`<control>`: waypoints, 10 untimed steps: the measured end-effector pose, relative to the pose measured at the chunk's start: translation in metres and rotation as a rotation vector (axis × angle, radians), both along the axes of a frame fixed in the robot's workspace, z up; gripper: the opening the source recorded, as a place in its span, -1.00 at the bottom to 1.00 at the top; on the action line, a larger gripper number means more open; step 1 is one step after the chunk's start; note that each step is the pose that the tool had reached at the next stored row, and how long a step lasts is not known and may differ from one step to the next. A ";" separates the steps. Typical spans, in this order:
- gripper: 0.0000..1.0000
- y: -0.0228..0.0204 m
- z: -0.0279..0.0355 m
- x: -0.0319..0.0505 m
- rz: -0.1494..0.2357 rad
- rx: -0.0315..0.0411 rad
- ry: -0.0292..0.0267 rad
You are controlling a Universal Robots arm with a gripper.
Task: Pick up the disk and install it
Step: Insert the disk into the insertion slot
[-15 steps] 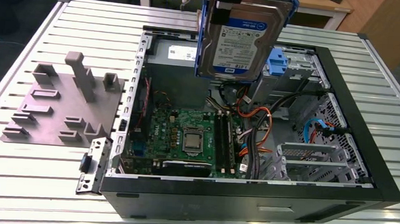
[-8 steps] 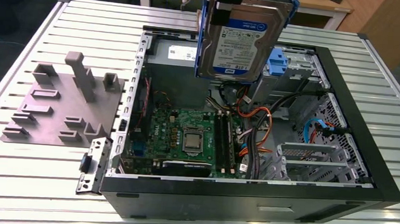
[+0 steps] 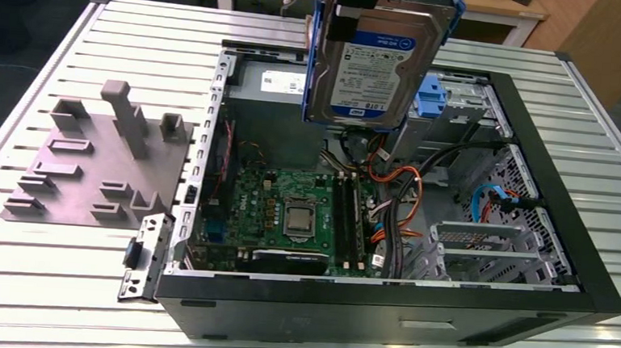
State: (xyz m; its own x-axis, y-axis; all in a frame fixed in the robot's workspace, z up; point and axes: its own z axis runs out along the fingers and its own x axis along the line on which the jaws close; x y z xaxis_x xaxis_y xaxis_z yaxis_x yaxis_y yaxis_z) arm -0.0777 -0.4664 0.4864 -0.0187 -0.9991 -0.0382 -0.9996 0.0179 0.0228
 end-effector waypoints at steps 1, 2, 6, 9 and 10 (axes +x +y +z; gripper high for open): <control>-0.26 -0.0001 0.0000 0.0000 0.000 -0.0001 0.0000; -0.26 -0.0003 0.0000 0.0000 0.000 0.0000 0.0000; -0.26 -0.0011 0.0000 0.0000 0.000 0.0000 0.0000; -0.26 -0.0016 0.0000 0.0000 0.000 0.0000 0.0000; -0.26 -0.0016 0.0000 0.0000 0.000 0.0000 0.0000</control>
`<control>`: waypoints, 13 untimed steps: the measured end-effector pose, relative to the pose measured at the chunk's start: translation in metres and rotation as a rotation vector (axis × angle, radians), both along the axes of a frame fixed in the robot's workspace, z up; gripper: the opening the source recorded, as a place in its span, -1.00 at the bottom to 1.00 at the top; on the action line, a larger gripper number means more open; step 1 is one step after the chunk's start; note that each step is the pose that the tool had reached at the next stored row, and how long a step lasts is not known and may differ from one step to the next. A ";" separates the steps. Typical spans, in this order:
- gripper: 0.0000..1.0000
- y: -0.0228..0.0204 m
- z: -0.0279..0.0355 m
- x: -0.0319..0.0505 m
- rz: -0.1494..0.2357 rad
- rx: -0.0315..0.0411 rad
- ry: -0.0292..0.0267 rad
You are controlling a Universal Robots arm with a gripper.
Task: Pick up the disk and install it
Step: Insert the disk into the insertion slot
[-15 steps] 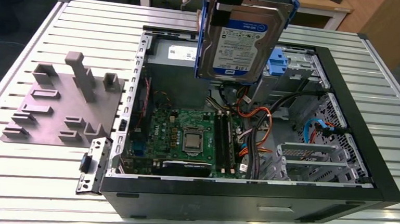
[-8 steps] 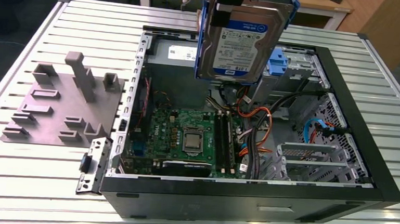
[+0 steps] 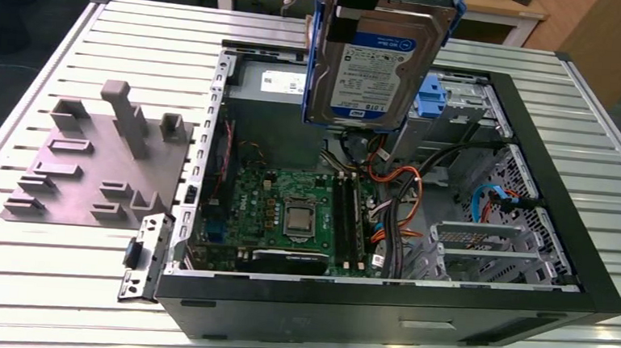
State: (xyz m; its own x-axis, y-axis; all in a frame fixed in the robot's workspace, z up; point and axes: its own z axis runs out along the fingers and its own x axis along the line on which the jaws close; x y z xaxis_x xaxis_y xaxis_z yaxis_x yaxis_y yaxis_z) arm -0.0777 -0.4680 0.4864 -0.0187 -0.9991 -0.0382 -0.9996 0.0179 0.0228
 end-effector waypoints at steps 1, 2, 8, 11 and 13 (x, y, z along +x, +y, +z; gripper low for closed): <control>-0.26 0.0000 0.0000 0.0000 0.000 0.0000 0.0000; -0.26 0.0000 0.0000 0.0000 0.000 0.0000 0.0000; -0.26 -0.0007 0.0000 0.0000 0.000 -0.0001 0.0000; -0.26 -0.0040 0.0000 0.0000 0.000 -0.0001 0.0001; -0.26 -0.0080 -0.0001 0.0000 0.000 0.0000 0.0000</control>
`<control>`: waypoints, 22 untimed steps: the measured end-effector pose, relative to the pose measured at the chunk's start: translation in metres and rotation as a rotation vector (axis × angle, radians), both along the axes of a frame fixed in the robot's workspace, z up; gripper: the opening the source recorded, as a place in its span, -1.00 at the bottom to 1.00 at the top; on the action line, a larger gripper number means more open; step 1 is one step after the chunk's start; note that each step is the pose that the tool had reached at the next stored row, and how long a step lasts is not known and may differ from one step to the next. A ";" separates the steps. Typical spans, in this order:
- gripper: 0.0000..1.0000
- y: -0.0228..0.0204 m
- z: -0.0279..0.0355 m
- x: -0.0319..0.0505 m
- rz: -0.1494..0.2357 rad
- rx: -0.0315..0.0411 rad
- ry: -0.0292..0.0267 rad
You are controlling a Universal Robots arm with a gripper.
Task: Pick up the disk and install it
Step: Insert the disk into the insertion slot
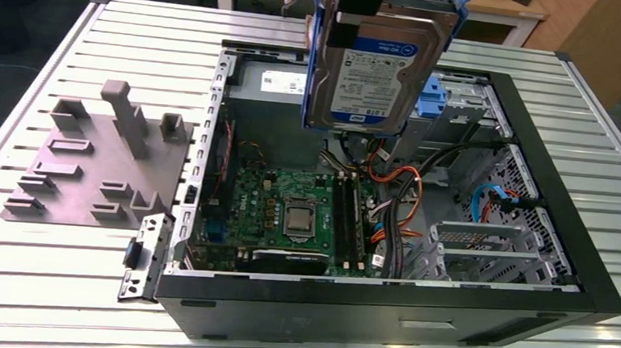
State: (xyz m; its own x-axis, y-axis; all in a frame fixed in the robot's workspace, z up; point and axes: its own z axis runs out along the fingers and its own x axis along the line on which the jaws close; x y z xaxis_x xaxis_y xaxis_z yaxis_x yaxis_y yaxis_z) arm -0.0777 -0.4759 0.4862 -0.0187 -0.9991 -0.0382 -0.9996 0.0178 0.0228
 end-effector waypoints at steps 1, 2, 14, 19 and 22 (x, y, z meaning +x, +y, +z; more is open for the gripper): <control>-0.26 -0.0018 0.0000 0.0000 0.000 0.0000 0.0000; -0.26 -0.0036 0.0000 0.0000 0.000 -0.0001 0.0001; -0.26 -0.0143 -0.0002 0.0000 0.000 0.0000 0.0000; -0.26 -0.0155 -0.0002 0.0000 0.000 -0.0001 0.0001; -0.26 -0.0174 -0.0003 0.0000 0.000 -0.0007 0.0000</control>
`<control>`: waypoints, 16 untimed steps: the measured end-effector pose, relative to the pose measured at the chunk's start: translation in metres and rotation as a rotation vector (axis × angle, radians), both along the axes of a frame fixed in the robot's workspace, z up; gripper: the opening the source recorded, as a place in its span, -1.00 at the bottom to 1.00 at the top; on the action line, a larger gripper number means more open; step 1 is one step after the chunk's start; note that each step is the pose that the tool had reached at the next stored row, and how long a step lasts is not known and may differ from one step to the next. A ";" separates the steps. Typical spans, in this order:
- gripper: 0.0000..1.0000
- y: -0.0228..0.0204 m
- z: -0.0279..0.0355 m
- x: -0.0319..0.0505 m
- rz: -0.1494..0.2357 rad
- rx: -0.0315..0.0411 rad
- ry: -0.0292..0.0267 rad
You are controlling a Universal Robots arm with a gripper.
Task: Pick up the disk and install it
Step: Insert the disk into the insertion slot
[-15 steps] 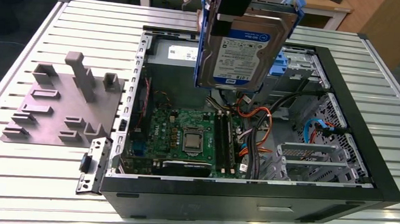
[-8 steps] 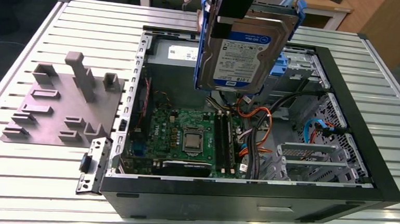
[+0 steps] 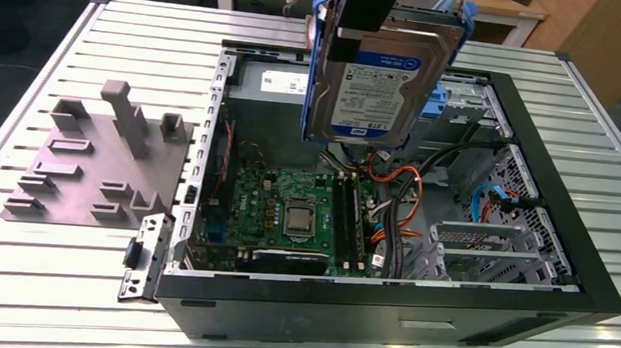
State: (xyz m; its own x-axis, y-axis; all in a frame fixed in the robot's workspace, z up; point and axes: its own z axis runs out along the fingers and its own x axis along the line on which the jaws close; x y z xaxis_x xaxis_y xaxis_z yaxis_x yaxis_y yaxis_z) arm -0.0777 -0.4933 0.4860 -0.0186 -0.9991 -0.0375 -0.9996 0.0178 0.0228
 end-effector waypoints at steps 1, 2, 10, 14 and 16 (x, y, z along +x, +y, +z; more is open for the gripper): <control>-0.26 -0.0008 0.0000 0.0000 0.000 -0.0006 0.0000; -0.26 -0.0017 0.0000 0.0000 0.000 -0.0012 0.0000; -0.26 -0.0088 0.0000 0.0010 0.000 -0.0177 0.0000; -0.26 -0.0091 -0.0004 0.0088 0.000 -0.0201 0.0000; -0.26 -0.0092 -0.0007 0.0144 0.000 -0.0201 0.0000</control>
State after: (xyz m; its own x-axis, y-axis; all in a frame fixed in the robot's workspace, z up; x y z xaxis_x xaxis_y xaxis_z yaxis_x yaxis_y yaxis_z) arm -0.0632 -0.5025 0.4853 -0.0187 -0.9997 -0.0174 -0.9996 0.0183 0.0224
